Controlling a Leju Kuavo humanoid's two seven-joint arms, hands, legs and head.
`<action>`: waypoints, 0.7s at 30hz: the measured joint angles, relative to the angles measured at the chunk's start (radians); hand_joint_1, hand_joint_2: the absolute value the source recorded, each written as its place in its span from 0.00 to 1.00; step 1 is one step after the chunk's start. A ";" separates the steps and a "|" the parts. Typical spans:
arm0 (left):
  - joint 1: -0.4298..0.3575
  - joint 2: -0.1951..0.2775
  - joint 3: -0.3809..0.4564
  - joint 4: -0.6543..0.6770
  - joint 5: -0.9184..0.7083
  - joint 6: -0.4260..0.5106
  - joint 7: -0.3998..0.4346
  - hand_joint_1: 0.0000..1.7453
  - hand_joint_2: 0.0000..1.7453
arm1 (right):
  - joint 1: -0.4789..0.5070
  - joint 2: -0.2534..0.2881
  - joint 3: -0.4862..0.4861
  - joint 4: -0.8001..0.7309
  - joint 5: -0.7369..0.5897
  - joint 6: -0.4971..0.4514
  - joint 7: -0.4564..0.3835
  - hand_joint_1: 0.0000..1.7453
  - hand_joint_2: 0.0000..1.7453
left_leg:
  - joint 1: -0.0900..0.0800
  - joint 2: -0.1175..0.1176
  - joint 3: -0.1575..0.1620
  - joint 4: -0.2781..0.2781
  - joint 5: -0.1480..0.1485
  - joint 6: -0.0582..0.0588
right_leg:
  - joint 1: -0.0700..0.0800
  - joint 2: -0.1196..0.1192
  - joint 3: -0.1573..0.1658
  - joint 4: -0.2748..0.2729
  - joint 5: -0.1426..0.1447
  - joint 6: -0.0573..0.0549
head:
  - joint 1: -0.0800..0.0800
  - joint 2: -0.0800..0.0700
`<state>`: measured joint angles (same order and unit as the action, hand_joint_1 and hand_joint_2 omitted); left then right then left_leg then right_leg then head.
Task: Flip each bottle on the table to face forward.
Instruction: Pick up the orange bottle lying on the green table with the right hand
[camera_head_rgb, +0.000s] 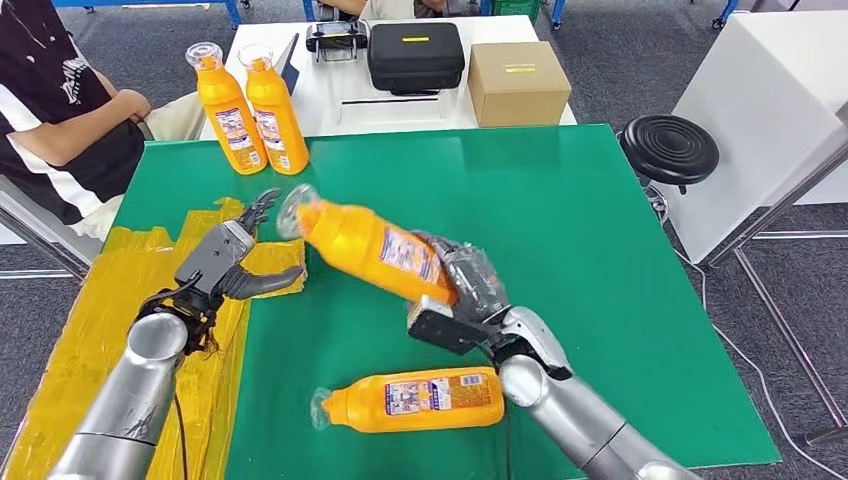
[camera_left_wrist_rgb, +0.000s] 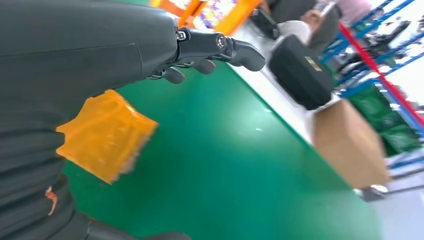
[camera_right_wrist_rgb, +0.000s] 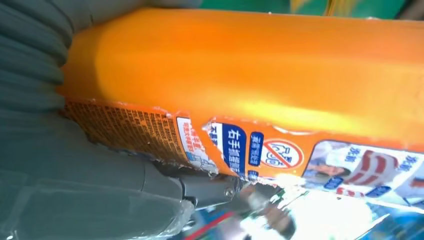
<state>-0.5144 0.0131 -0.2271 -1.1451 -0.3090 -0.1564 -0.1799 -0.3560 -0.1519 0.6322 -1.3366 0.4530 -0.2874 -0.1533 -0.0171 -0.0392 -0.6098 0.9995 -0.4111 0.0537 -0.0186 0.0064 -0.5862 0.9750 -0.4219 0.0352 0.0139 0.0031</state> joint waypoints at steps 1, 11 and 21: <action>0.000 -0.003 -0.007 -0.007 0.011 -0.001 0.000 0.00 1.00 | 0.009 0.007 -0.022 -0.012 -0.009 0.000 -0.007 1.00 1.00 | 0.000 0.000 0.000 0.000 0.000 0.000 | 0.000 0.000 0.000 0.000 0.000 0.000 | 0.000 0.000; 0.001 -0.028 -0.070 -0.015 0.159 -0.076 -0.009 0.00 1.00 | 0.050 0.075 -0.119 -0.036 -0.132 -0.021 -0.108 1.00 1.00 | -0.001 0.001 -0.001 0.000 0.000 0.000 | -0.001 0.001 -0.001 0.000 0.000 0.000 | 0.000 0.000; 0.006 -0.057 -0.135 -0.021 0.220 -0.106 0.002 0.00 1.00 | 0.067 0.139 -0.141 -0.021 -0.204 0.009 -0.143 1.00 1.00 | -0.001 0.000 -0.001 0.000 0.000 0.000 | 0.000 0.001 -0.001 0.000 0.000 0.000 | 0.000 0.000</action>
<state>-0.5088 -0.0438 -0.3623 -1.1658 -0.0891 -0.2620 -0.1775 -0.2887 -0.0125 0.4917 -1.3578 0.2486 -0.2784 -0.2958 -0.0178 -0.0387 -0.6111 0.9995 -0.4111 0.0537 -0.0190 0.0069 -0.5874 0.9748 -0.4218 0.0353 0.0134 0.0031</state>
